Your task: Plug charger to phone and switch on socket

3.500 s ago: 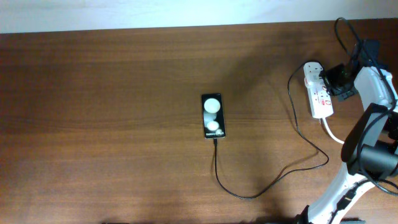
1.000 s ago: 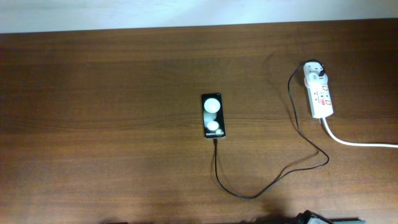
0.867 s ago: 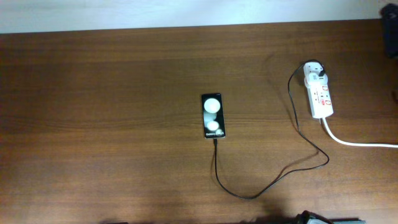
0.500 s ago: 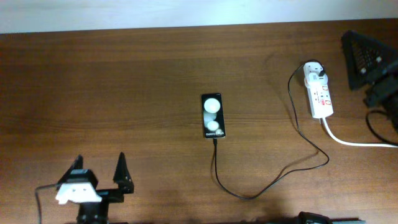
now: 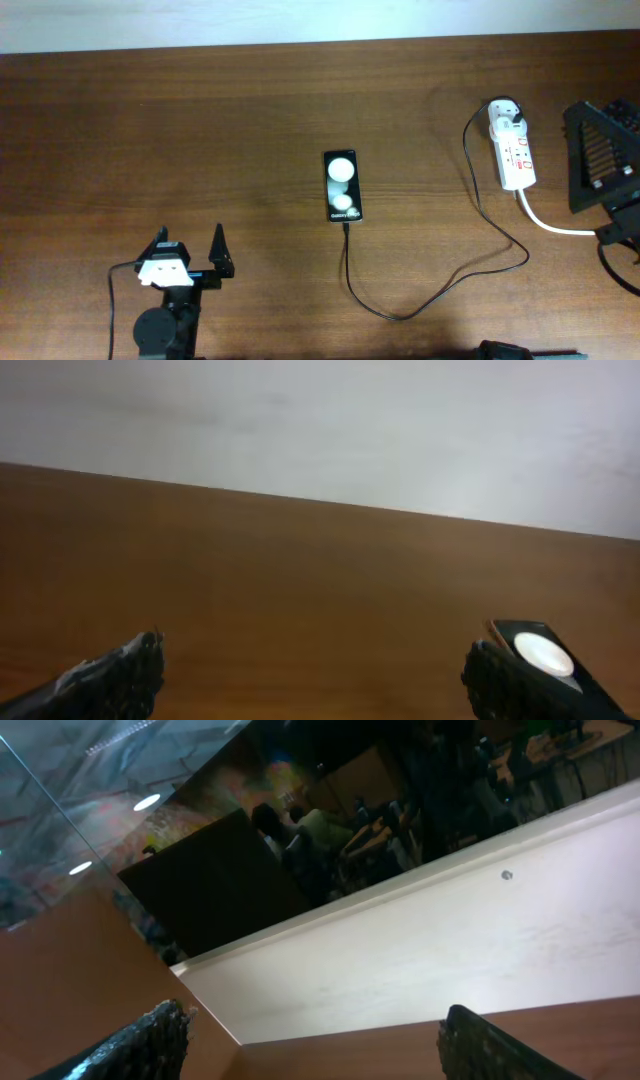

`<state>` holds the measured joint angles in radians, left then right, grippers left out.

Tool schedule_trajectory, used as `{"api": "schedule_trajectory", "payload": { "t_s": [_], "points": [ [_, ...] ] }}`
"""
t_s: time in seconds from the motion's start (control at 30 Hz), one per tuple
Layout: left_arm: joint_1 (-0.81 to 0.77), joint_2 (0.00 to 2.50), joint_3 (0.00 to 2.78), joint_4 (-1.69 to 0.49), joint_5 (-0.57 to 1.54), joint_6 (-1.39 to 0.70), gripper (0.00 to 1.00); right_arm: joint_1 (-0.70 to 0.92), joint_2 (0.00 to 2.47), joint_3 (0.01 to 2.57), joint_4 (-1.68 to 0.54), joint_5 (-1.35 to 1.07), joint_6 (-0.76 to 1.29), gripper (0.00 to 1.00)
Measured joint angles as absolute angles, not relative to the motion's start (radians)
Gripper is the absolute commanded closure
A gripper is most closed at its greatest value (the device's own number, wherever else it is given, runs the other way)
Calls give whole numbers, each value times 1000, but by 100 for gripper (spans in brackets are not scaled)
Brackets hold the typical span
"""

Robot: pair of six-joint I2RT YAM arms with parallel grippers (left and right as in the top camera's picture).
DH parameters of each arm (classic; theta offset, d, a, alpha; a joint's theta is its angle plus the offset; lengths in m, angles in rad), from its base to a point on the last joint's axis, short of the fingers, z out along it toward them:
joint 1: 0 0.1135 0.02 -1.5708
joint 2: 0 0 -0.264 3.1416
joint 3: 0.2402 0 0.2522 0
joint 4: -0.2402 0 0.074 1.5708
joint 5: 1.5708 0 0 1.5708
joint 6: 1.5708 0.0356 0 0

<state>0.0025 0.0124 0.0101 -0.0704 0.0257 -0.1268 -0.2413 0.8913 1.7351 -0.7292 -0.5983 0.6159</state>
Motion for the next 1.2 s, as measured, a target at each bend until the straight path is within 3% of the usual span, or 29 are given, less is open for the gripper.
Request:
{"api": "schedule_trajectory", "payload": {
  "t_s": [0.07,0.2,0.4,0.6,0.77,0.83,1.03,1.2],
  "points": [
    [2,12,10,-71,26,-127,1,-241,891,1735,-729,-598,616,15],
    [2,12,10,-71,26,-127,1,-241,891,1735,-729,-599,616,2],
    [2,12,10,-71,26,-127,1,-241,890,1732,-684,-598,614,1],
    [2,13,10,-72,26,-127,1,-241,889,1731,-976,-590,614,1],
    [2,13,10,-72,26,-127,1,-241,892,1713,-1282,-371,601,1],
    [2,13,10,-72,26,-127,1,-241,900,1665,-1291,-310,580,1],
    [2,13,10,-72,26,-127,1,-200,827,1285,-1031,-225,542,1],
    [2,13,10,-72,26,-127,1,-70,557,870,-672,-101,538,1]
  ]
}}
